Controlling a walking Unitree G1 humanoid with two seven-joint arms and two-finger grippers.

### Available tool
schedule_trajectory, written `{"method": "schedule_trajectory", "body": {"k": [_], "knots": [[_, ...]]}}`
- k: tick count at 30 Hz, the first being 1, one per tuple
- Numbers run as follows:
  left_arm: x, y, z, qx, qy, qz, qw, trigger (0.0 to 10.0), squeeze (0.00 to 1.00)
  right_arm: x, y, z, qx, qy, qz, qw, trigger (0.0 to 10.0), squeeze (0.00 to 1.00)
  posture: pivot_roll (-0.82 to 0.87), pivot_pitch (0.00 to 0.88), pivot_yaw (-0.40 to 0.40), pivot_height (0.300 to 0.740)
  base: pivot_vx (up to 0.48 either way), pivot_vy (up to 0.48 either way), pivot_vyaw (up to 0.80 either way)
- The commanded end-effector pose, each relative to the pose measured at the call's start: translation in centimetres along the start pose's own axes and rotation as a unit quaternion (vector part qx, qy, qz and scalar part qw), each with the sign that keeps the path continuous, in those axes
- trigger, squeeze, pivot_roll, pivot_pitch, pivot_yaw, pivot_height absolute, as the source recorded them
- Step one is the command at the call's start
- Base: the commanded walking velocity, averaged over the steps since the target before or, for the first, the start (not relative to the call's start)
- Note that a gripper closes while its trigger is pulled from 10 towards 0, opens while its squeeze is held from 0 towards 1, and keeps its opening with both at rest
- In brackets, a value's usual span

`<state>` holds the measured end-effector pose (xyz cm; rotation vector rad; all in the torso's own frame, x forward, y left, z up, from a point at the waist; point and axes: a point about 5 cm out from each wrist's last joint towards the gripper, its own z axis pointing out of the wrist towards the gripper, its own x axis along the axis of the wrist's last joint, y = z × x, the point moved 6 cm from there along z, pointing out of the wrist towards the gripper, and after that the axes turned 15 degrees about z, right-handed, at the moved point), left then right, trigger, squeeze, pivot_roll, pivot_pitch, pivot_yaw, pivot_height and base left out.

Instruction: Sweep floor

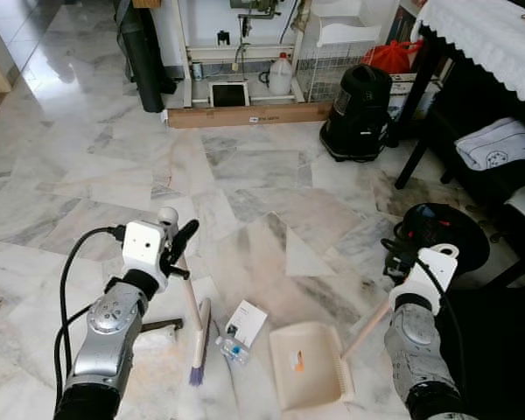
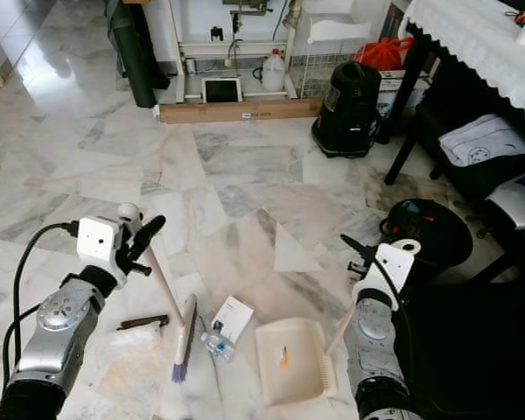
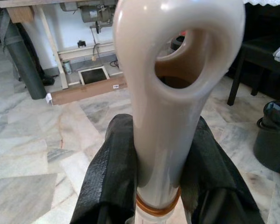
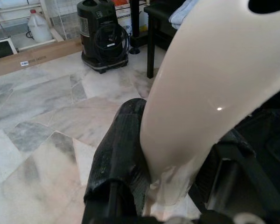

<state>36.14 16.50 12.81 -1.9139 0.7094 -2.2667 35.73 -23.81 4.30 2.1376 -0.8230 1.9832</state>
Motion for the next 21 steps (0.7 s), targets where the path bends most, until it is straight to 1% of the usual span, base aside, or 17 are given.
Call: {"method": "schedule_trajectory", "body": {"k": [1, 3, 6, 7, 10, 18, 21], "knots": [[1.0, 0.1, 0.4, -0.006, 0.019, 0.011, 1.0, 10.0, 0.0, 0.1, 0.3, -0.1, -0.005, 0.005, 0.004, 1.0, 10.0, 0.0, -0.08, 0.105, -0.025, 0.74, 0.0, 0.0, 0.0], [1.0, 0.0, 0.4, -0.005, 0.018, 0.013, 1.0, 10.0, 0.0, -0.7, 0.1, -0.4, -0.002, -0.007, 0.006, 1.0, 10.0, 0.0, -0.07, 0.104, -0.027, 0.74, 0.0, 0.0, 0.0], [1.0, 0.0, 0.4, -0.005, 0.018, 0.013, 1.0, 10.0, 0.0, -1.0, 0.2, -0.5, -0.004, -0.013, 0.008, 1.0, 10.0, 0.0, -0.07, 0.104, -0.027, 0.74, 0.0, 0.0, 0.0], [1.0, 0.0, 0.4, -0.005, 0.018, 0.012, 1.0, 10.0, 0.0, -2.1, 0.6, -0.7, -0.015, -0.033, 0.012, 0.999, 10.0, 0.0, -0.07, 0.104, -0.027, 0.74, 0.0, 0.0, 0.0], [0.9, 0.2, 0.3, -0.006, 0.017, 0.011, 1.0, 10.0, 0.0, -2.9, 0.9, -0.9, -0.021, -0.049, 0.013, 0.999, 10.0, 0.0, -0.07, 0.101, -0.028, 0.74, 0.0, 0.0, 0.0], [0.7, 0.2, 0.3, -0.008, 0.014, 0.011, 1.0, 10.0, 0.0, -3.8, 1.4, -1.2, -0.028, -0.064, 0.005, 0.998, 10.0, 0.0, -0.06, 0.098, -0.029, 0.74, 0.0, 0.0, 0.0], [0.2, 0.7, 0.2, -0.022, 0.004, 0.009, 1.0, 10.0, 0.0, -4.2, 1.4, -1.3, -0.028, -0.07, 0.002, 0.997, 10.0, 0.0, -0.06, 0.095, -0.027, 0.74, 0.0, 0.0, 0.0]]}}
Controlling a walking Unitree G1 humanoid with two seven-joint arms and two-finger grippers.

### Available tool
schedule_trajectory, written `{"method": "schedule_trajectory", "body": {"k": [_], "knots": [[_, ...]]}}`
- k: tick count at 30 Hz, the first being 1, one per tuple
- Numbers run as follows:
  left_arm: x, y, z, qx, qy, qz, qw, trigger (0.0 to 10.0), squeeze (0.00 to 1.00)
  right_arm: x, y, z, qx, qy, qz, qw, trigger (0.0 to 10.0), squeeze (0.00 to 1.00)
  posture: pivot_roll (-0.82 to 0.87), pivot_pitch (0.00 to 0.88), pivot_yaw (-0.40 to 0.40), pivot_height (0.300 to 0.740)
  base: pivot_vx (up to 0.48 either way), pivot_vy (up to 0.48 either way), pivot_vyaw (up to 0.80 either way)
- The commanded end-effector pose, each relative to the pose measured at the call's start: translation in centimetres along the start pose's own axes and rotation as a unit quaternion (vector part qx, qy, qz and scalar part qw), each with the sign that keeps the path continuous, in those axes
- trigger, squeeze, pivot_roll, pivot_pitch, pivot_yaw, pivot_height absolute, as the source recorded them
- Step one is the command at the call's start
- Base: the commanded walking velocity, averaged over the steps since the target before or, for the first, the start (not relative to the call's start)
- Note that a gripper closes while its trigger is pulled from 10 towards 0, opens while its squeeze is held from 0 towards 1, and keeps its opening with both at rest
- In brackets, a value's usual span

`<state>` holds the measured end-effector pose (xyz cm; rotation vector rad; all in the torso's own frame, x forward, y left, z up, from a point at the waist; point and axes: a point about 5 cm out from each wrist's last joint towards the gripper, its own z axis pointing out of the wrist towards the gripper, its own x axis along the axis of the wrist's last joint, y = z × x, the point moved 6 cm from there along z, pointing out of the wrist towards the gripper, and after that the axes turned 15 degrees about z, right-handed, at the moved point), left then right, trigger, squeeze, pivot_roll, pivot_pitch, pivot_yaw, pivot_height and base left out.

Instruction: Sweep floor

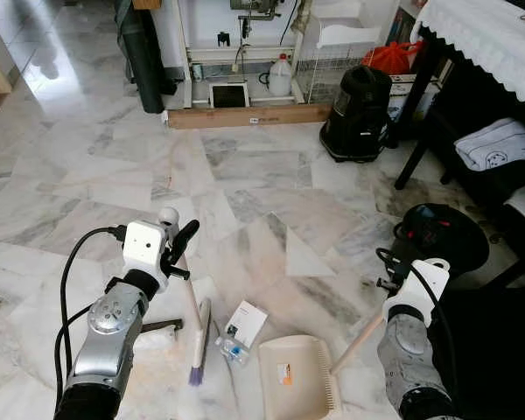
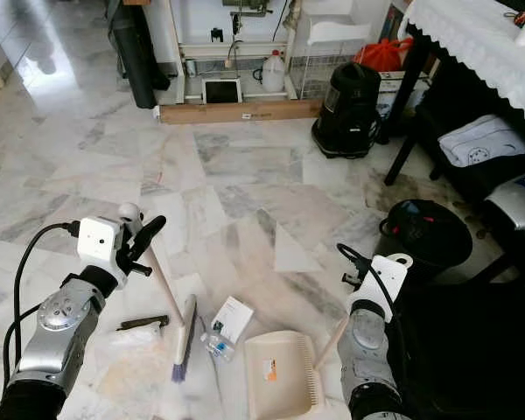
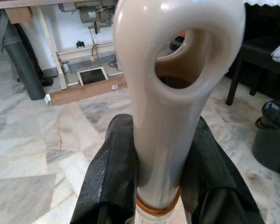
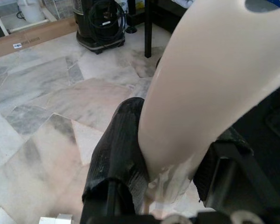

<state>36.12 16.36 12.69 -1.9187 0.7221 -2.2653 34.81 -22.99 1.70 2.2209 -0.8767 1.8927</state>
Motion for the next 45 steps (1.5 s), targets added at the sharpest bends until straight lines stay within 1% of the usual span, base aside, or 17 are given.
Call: {"method": "schedule_trajectory", "body": {"k": [1, 6, 11, 15, 17, 21, 25, 31, 33, 36, 38, 41, 45], "knots": [[0.2, 0.6, 0.2, -0.022, 0.003, 0.011, 1.0, 10.0, 0.0, -1.5, 1.0, -0.3, -0.017, -0.028, -0.006, 0.999, 10.0, 0.0, -0.06, 0.095, -0.027, 0.74, 0.0, 0.0, 0.0], [0.1, 1.0, 0.2, -0.038, 0.0, 0.036, 0.999, 10.0, 0.0, -1.6, 1.0, -0.3, -0.018, -0.029, -0.005, 0.999, 10.0, 0.0, -0.06, 0.09, -0.025, 0.74, 0.0, 0.0, 0.0], [-0.3, 1.7, 0.1, -0.057, -0.008, 0.047, 0.997, 10.0, 0.0, -1.7, 0.9, -0.3, -0.017, -0.032, -0.005, 0.999, 10.0, 0.0, -0.06, 0.091, -0.024, 0.74, 0.0, 0.0, 0.0], [-0.7, 2.3, -0.1, -0.073, -0.016, 0.041, 0.996, 10.0, 0.0, -1.7, 0.9, -0.3, -0.018, -0.032, -0.005, 0.999, 10.0, 0.0, -0.06, 0.091, -0.024, 0.74, 0.0, 0.0, 0.0], [-1.0, 2.5, -0.1, -0.077, -0.02, 0.03, 0.996, 10.0, 0.0, -1.7, 0.9, -0.3, -0.019, -0.032, -0.004, 0.999, 10.0, 0.0, -0.06, 0.092, -0.024, 0.74, 0.0, 0.0, 0.0], [-1.5, 2.3, -0.2, -0.067, -0.028, 0.012, 0.997, 10.0, 0.0, -1.7, 0.9, -0.3, -0.019, -0.032, -0.003, 0.999, 10.0, 0.0, -0.06, 0.093, -0.024, 0.74, 0.0, 0.0, 0.0], [-2.2, 2.2, -0.4, -0.063, -0.04, 0.004, 0.997, 10.0, 0.0, -1.7, 0.9, -0.3, -0.02, -0.033, -0.003, 0.999, 10.0, 0.0, -0.06, 0.094, -0.024, 0.74, 0.0, 0.0, 0.0], [-2.7, 1.7, -0.6, -0.05, -0.048, -0.031, 0.997, 10.0, 0.0, -1.8, 0.9, -0.2, -0.021, -0.034, -0.002, 0.999, 10.0, 0.0, -0.06, 0.095, -0.023, 0.74, 0.0, 0.0, 0.0], [-3.1, 1.5, -0.7, -0.048, -0.055, -0.052, 0.996, 10.0, 0.0, -1.8, 0.9, -0.2, -0.02, -0.036, -0.002, 0.999, 10.0, 0.0, -0.06, 0.097, -0.022, 0.74, 0.0, 0.0, 0.0], [-3.3, 1.4, -0.7, -0.052, -0.062, -0.061, 0.995, 10.0, 0.0, -1.9, 0.9, -0.2, -0.021, -0.037, -0.002, 0.999, 10.0, 0.0, -0.06, 0.097, -0.022, 0.74, 0.0, 0.0, 0.0], [-3.5, 1.5, -0.8, -0.062, -0.068, -0.083, 0.992, 10.0, 0.0, -1.9, 1.0, -0.2, -0.023, -0.038, -0.003, 0.999, 10.0, 0.0, -0.06, 0.097, -0.022, 0.74, 0.0, 0.0, 0.0], [-3.4, 1.3, -0.9, -0.07, -0.072, -0.106, 0.989, 10.0, 0.0, -2.0, 1.1, -0.2, -0.025, -0.039, -0.004, 0.999, 10.0, 0.0, -0.05, 0.1, -0.023, 0.74, 0.0, 0.0, 0.0], [-2.9, 1.1, -0.8, -0.082, -0.068, -0.148, 0.983, 10.0, 0.0, -2.1, 1.0, -0.3, -0.024, -0.041, -0.003, 0.999, 10.0, 0.0, -0.05, 0.1, -0.023, 0.74, 0.0, 0.0, 0.0]]}}
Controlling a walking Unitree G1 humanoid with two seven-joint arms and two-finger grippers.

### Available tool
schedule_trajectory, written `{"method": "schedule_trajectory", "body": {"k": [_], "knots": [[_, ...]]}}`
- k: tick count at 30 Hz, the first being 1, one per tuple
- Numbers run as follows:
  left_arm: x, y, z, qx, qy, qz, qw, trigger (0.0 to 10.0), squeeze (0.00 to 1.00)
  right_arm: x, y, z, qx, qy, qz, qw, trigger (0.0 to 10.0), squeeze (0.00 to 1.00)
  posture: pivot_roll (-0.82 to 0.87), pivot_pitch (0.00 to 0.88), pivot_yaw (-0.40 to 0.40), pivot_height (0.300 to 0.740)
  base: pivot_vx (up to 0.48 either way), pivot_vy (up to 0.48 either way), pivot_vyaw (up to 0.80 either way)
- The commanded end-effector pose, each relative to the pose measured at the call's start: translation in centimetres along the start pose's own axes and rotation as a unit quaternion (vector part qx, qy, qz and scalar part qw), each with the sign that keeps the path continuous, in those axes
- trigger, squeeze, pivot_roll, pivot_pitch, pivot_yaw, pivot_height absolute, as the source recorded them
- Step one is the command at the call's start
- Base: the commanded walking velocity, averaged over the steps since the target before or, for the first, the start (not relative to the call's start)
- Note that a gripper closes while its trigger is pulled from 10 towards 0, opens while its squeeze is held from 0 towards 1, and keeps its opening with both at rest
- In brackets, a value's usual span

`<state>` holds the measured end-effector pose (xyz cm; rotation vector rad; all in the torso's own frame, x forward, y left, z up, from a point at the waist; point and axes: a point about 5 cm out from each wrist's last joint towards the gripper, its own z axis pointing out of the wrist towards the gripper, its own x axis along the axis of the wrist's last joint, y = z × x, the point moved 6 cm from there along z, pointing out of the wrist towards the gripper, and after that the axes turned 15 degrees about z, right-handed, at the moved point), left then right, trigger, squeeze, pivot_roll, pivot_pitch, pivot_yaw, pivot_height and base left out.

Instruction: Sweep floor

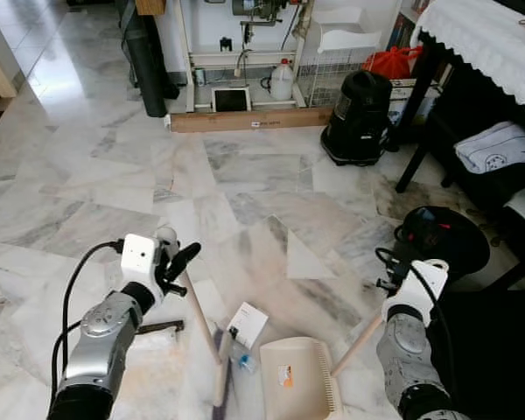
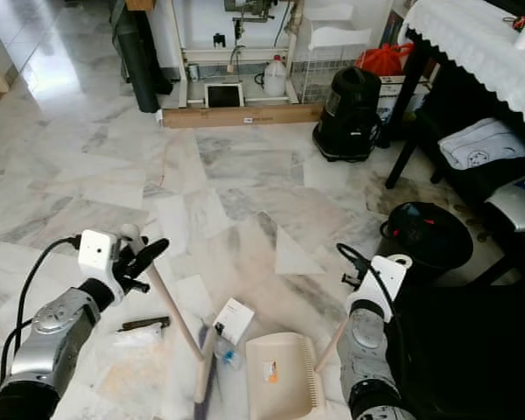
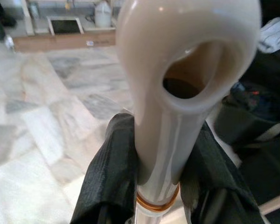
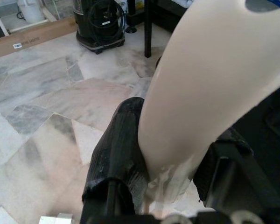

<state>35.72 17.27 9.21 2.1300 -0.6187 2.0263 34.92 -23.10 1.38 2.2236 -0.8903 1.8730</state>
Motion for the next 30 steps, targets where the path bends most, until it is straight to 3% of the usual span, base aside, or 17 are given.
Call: {"method": "schedule_trajectory", "body": {"k": [1, 13, 17, 24, 30], "knots": [[0.8, 0.5, 0.2, -0.029, 0.013, -0.05, 0.998, 10.0, 0.0, -1.8, 0.9, -0.4, -0.017, -0.037, -0.004, 0.999, 10.0, 0.0, -0.05, 0.1, -0.023, 0.74, 0.0, 0.0, 0.0], [3.7, -0.3, 0.6, -0.028, 0.066, -0.174, 0.982, 10.0, 0.0, -1.8, 0.9, -0.4, -0.018, -0.038, -0.001, 0.999, 10.0, 0.0, -0.06, 0.108, -0.023, 0.74, 0.0, 0.0, 0.0], [4.3, -0.7, 0.4, -0.019, 0.074, -0.186, 0.98, 10.0, 0.0, -1.9, 0.8, -0.4, -0.017, -0.04, -0.002, 0.999, 10.0, 0.0, -0.05, 0.108, -0.026, 0.74, 0.0, 0.0, 0.0], [7.1, -4.1, 0.2, 0.074, 0.128, -0.142, 0.979, 10.0, 0.0, -2.0, 0.8, -0.4, -0.015, -0.044, -0.003, 0.999, 10.0, 0.0, -0.05, 0.104, -0.03, 0.74, 0.0, 0.0, 0.0], [10.9, -6.2, -0.6, 0.149, 0.181, -0.055, 0.971, 10.0, 0.0, -2.1, 0.7, -0.4, -0.012, -0.046, -0.003, 0.999, 10.0, 0.0, -0.05, 0.099, -0.032, 0.74, 0.0, 0.0, 0.0]]}}
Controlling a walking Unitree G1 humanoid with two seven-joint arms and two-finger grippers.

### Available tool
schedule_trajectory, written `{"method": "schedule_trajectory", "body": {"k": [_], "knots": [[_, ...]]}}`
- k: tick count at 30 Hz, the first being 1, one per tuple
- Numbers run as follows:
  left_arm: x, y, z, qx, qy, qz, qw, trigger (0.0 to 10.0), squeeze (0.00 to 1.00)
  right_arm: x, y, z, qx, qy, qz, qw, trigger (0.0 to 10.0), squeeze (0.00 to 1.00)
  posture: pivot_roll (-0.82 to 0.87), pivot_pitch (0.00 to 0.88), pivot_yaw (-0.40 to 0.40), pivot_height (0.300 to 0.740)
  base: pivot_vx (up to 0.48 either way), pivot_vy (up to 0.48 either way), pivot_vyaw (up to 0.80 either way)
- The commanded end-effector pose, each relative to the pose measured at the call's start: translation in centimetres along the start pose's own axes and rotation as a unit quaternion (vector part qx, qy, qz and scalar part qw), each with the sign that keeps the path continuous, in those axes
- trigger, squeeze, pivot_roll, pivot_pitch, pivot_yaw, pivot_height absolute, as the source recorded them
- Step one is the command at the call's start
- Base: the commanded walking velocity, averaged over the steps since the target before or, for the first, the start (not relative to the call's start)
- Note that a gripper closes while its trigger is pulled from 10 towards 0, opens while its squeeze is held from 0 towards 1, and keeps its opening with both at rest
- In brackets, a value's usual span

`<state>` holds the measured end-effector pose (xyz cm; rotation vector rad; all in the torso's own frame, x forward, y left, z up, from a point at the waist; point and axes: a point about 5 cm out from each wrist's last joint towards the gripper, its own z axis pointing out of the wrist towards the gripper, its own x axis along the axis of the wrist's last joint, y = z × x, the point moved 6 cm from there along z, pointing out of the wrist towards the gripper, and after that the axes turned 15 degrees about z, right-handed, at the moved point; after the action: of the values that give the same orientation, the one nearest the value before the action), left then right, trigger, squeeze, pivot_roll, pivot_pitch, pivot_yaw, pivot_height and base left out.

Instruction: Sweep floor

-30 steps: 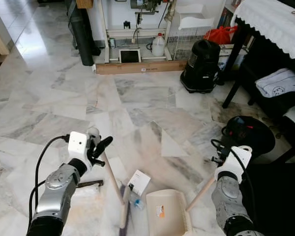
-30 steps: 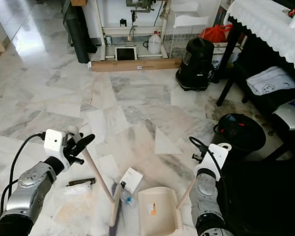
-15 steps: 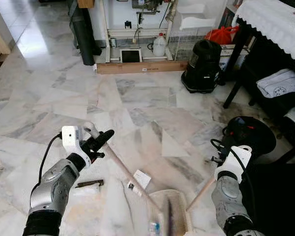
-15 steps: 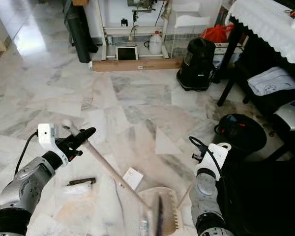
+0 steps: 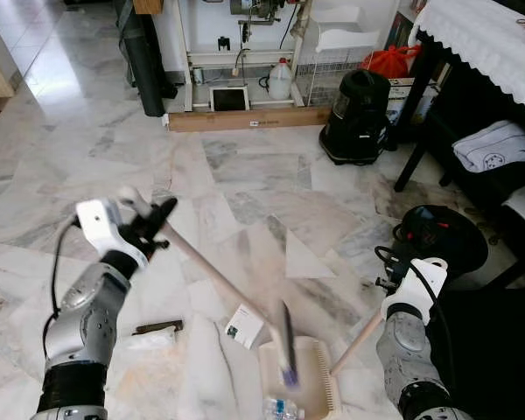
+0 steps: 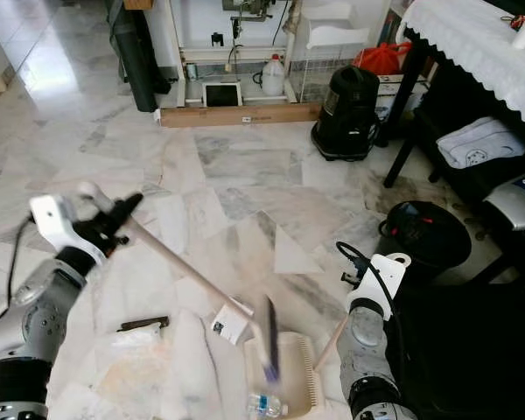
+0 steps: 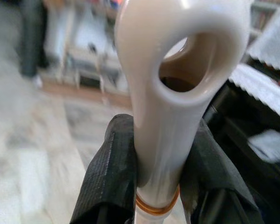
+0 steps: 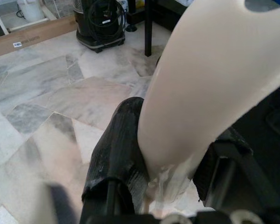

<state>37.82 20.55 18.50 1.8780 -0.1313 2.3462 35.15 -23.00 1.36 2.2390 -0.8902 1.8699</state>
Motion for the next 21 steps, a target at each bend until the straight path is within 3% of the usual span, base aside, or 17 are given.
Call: {"method": "schedule_trajectory", "body": {"k": [1, 3, 5, 10, 11, 12, 18, 21], "knots": [[2.6, -0.3, 0.4, 0.015, 0.045, 0.03, 0.998, 10.0, 0.0, -2.1, 0.9, -0.5, -0.015, -0.041, -0.004, 0.999, 10.0, 0.0, -0.05, 0.099, -0.032, 0.74, 0.0, 0.0, 0.0], [3.4, -0.8, 0.5, 0.041, 0.058, 0.098, 0.993, 10.0, 0.0, -2.1, 0.9, -0.5, -0.015, -0.041, -0.004, 0.999, 10.0, 0.0, -0.05, 0.099, -0.032, 0.74, 0.0, 0.0, 0.0], [3.6, -0.8, 0.5, 0.045, 0.062, 0.102, 0.992, 10.0, 0.0, -2.1, 0.9, -0.5, -0.015, -0.041, -0.004, 0.999, 10.0, 0.0, -0.05, 0.099, -0.032, 0.74, 0.0, 0.0, 0.0], [3.1, 0.7, 0.6, 0.008, 0.054, 0.163, 0.985, 10.0, 0.0, -2.1, 1.0, -0.5, -0.016, -0.042, -0.005, 0.999, 10.0, 0.0, -0.05, 0.094, -0.031, 0.74, 0.0, 0.0, 0.0], [1.6, 1.4, 0.4, -0.017, 0.023, 0.205, 0.978, 10.0, 0.0, -2.2, 1.1, -0.6, -0.016, -0.042, -0.004, 0.999, 10.0, 0.0, -0.05, 0.093, -0.03, 0.74, 0.0, 0.0, 0.0], [1.0, 1.6, 0.3, -0.026, 0.013, 0.218, 0.976, 10.0, 0.0, -2.2, 1.1, -0.6, -0.016, -0.042, -0.004, 0.999, 10.0, 0.0, -0.05, 0.093, -0.03, 0.74, 0.0, 0.0, 0.0], [-2.5, 2.9, -0.7, -0.089, -0.054, 0.234, 0.967, 10.0, 0.0, -2.2, 1.1, -0.6, -0.015, -0.043, -0.004, 0.999, 10.0, 0.0, -0.05, 0.094, -0.028, 0.74, 0.0, 0.0, 0.0], [-4.3, 3.0, -1.2, -0.121, -0.099, 0.257, 0.953, 10.0, 0.0, -2.3, 1.1, -0.6, -0.016, -0.043, -0.003, 0.999, 10.0, 0.0, -0.05, 0.101, -0.027, 0.74, 0.0, 0.0, 0.0]]}}
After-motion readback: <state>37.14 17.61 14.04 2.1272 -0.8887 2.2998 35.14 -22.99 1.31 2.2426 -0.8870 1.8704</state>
